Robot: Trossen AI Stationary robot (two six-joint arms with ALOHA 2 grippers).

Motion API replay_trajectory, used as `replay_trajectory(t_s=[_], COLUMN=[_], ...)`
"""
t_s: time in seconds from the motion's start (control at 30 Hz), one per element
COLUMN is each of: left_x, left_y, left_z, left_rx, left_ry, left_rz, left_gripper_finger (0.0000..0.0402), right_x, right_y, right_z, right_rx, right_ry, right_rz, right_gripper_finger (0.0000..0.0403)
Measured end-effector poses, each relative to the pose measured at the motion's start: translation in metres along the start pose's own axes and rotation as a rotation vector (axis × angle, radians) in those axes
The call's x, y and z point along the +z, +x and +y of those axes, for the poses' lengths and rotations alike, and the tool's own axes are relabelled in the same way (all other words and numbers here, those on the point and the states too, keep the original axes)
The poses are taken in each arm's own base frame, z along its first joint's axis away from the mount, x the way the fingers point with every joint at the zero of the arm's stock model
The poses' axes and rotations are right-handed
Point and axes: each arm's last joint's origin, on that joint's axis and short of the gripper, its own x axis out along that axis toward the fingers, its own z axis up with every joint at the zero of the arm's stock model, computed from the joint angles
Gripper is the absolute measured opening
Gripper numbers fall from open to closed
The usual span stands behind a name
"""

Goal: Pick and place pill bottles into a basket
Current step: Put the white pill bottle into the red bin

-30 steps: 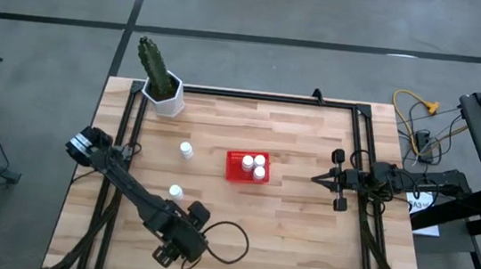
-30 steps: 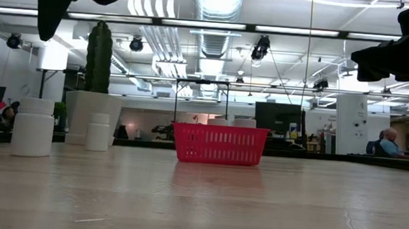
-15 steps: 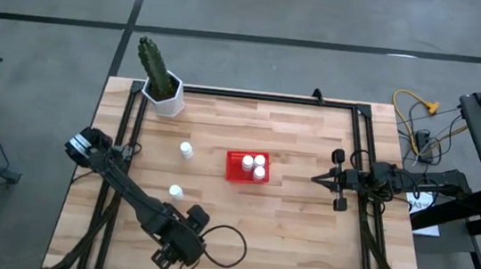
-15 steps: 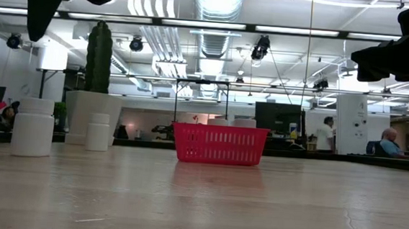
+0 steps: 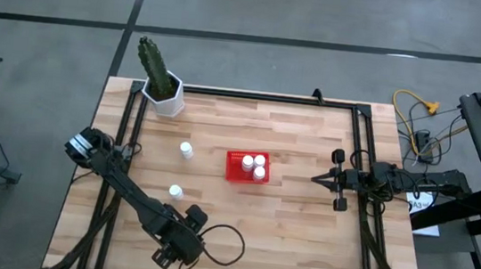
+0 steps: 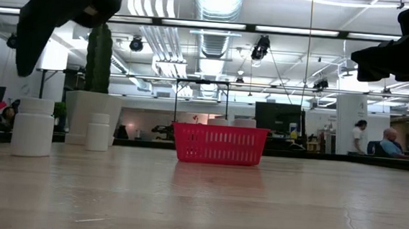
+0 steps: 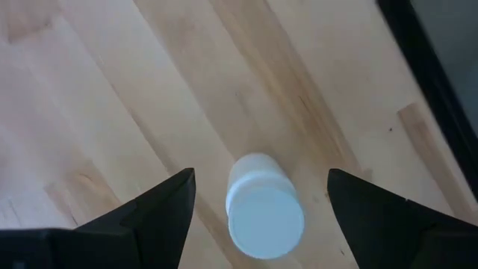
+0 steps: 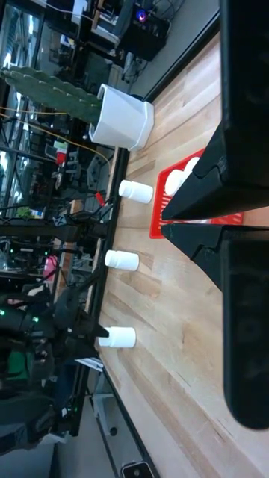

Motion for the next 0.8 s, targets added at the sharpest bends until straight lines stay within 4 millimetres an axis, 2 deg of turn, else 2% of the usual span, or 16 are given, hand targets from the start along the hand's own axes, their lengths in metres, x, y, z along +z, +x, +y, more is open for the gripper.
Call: replay_trajectory(t_s=[0.2,0.5,0.8], left_x=[-0.009,-0.005,-0.018], left_y=[0.009,0.010,0.022], left_z=[0.001,0.000,0.002], left_rx=[0.004,-0.001,0.004], left_ry=[-0.017,-0.017,-0.024], left_rz=[0.038,-0.007,0.050], left_gripper_finger=[0.0286,0.0286,0.0286], right_x=[0.000,0.000,0.000], right_y=[0.000,0.000,0.000], right_z=[0.000,0.000,0.000], right_rx=[0.000,0.000,0.000], right_ry=[0.000,0.000,0.000], right_rz=[0.000,0.001,0.000], right_gripper_finger=[0.0009,0.0009,0.0009])
